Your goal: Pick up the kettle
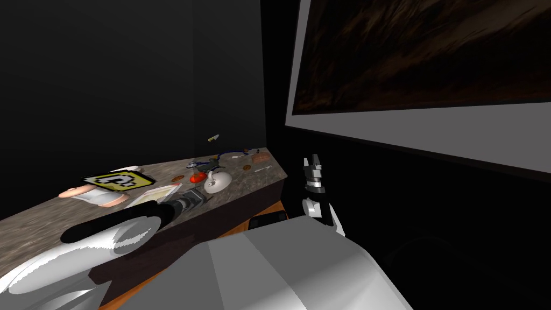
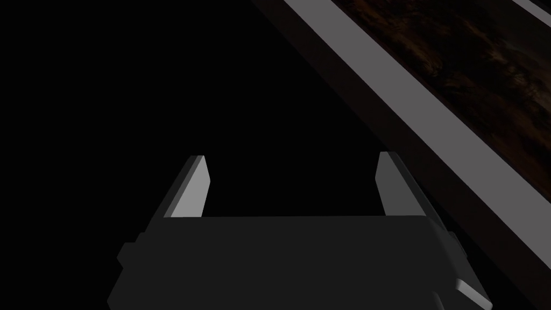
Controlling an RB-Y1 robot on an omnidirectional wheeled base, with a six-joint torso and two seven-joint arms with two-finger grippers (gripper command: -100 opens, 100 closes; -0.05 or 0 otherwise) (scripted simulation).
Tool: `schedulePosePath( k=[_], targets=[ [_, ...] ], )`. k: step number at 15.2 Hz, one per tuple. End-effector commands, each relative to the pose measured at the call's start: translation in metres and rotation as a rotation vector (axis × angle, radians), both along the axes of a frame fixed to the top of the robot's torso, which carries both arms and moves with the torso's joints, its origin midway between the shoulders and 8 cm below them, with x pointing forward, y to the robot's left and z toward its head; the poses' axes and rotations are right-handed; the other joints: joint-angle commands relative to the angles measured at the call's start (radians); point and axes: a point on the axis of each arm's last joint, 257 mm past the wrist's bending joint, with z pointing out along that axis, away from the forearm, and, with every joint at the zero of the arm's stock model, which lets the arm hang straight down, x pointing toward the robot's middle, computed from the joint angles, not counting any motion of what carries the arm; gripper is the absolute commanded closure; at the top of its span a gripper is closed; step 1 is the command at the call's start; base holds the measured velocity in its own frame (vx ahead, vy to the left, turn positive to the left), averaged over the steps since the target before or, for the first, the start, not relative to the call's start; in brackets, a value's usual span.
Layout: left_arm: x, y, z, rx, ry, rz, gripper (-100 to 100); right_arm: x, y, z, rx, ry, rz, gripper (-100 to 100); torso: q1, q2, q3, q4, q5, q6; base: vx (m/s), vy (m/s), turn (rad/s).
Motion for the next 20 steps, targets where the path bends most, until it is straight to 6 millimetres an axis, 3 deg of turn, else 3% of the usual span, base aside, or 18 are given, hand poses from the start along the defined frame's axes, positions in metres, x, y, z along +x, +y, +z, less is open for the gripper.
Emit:
schedulePosePath(
  k=[1,4,12,13,17,18,20],
  targets=[
    [0.001,0.002,0.003,-0.023,0.008,0.014,-100,0.0,0.0,0.0,0.0,0.0,0.0,0,0.0,0.0,0.0,0.0,0.0,0.0,0.03,-0.009,0.001],
    [0.002,0.006,0.008,-0.051,0.016,0.03,-100,0.0,0.0,0.0,0.0,0.0,0.0,0,0.0,0.0,0.0,0.0,0.0,0.0,0.037,-0.004,0.002],
    [0.015,0.015,-0.005,-0.045,0.01,0.042,-100,0.0,0.0,0.0,0.0,0.0,0.0,0,0.0,0.003,0.002,0.001,0.0,0.0,-0.008,-0.005,-0.036],
    [0.01,0.011,0.0,-0.043,0.01,0.035,100,0.0,0.0,0.0,0.0,0.0,0.0,0,0.0,0.003,0.002,0.001,0.0,0.0,0.003,0.003,0.06],
    [0.007,0.007,0.003,-0.042,0.01,0.03,100,0.0,0.0,0.0,0.0,0.0,0.0,0,0.001,0.002,0.001,0.0,0.0,0.0,0.016,0.004,0.05],
    [0.01,0.014,0.0,-0.034,0.012,0.04,-100,0.0,0.0,0.0,0.0,0.0,0.0,0,0.001,0.002,0.001,0.0,0.0,0.0,0.003,-0.001,-0.034],
    [0.013,0.02,-0.003,-0.027,0.013,0.049,-100,0.0,0.0,0.0,0.0,0.0,0.0,0,0.001,0.002,0.001,0.0,0.0,0.0,-0.001,-0.004,-0.043]
  ],
)
